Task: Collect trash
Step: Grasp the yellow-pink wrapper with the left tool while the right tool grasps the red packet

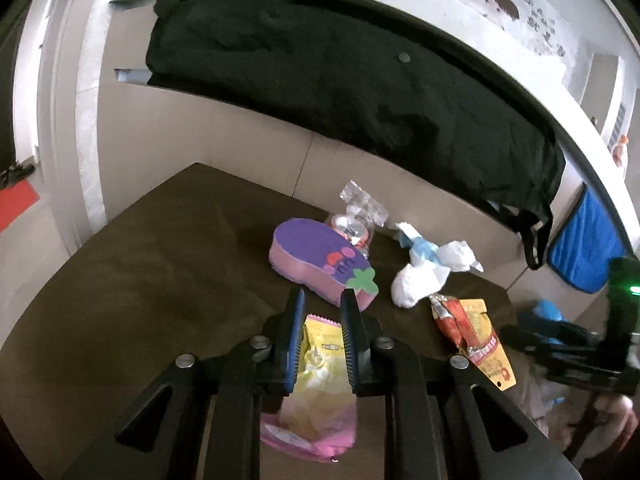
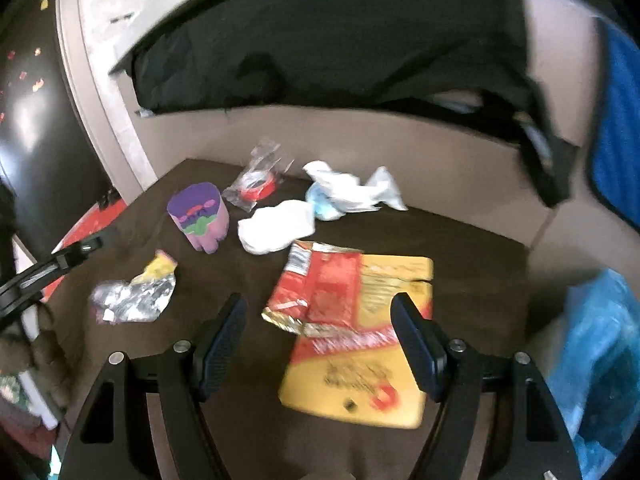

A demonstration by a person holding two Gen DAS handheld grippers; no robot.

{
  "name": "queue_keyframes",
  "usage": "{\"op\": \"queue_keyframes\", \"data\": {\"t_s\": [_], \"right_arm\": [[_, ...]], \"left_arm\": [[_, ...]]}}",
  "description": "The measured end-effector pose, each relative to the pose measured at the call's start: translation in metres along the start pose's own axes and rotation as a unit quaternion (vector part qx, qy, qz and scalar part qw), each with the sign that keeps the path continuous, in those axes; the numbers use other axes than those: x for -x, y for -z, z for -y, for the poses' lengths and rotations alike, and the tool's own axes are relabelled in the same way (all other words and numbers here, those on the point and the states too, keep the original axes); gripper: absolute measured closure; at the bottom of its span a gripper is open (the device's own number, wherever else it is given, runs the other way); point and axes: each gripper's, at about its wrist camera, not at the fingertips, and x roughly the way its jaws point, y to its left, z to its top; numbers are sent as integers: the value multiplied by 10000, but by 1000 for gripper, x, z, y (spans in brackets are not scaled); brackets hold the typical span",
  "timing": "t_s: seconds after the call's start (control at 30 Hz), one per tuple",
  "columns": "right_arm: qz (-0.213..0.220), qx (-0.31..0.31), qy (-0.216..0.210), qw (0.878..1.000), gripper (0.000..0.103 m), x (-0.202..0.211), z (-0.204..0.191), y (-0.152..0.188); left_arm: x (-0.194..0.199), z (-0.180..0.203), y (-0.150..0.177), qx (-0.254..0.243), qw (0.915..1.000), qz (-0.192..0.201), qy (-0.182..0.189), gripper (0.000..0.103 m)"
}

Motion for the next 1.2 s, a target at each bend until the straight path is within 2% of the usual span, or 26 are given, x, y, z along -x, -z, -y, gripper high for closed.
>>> {"op": "queue_keyframes", "data": {"t_s": [0.1, 0.23, 0.3, 0.33, 0.37, 0.47, 0.6, 0.73, 0.83, 0.87, 0.9, 1.0, 1.07, 1.2], "right_arm": [[-284, -28, 69, 9996, 32, -31, -7, -5], [-463, -426, 116, 9980, 32, -57, 2, -8], [-572, -678, 108, 9960, 32, -69, 9, -9], [-629, -778, 55, 9950, 31, -74, 12, -9], [-568, -811, 67, 9951, 30, -76, 12, -11], [-601, -705, 192, 9955, 30, -82, 4, -15], [-700, -256, 518, 9959, 31, -93, -12, -19], [-698, -38, 536, 9961, 46, -92, -20, -17], [-607, -200, 215, 9977, 70, -76, -15, -12], [-559, -257, 67, 9981, 84, -68, -13, -10], [-543, -288, -12, 9981, 87, -62, -11, -8], [-418, -389, -240, 9981, 87, -39, -6, 3], [-310, -408, -319, 9982, 87, -24, -4, 10], [-180, -431, -415, 9980, 87, -3, 0, 17]], "left_arm": [[3, -8, 2, 95, 9998, -86, 146, 84], [14, -19, -1, 109, 9995, -108, 290, 81], [20, -23, -2, 103, 9993, -112, 335, 66], [23, -26, -1, 97, 9992, -96, 371, 53], [27, -29, 0, 98, 9991, -70, 417, 47], [31, -34, 5, 98, 9990, -77, 421, 47], [29, -42, 12, 142, 9991, -179, 356, 47], [30, -38, 17, 58, 9989, -232, 410, 47], [30, -27, 19, -165, 9980, -275, 539, 45], [30, -21, 20, -259, 9975, -308, 585, 42], [28, -18, 21, -333, 9970, -339, 609, 41], [23, 0, 26, -651, 9953, -432, 565, 41], [15, 8, 29, -784, 9952, -502, 311, 41], [1, 8, 30, -726, 9953, -645, -32, 41]]}}
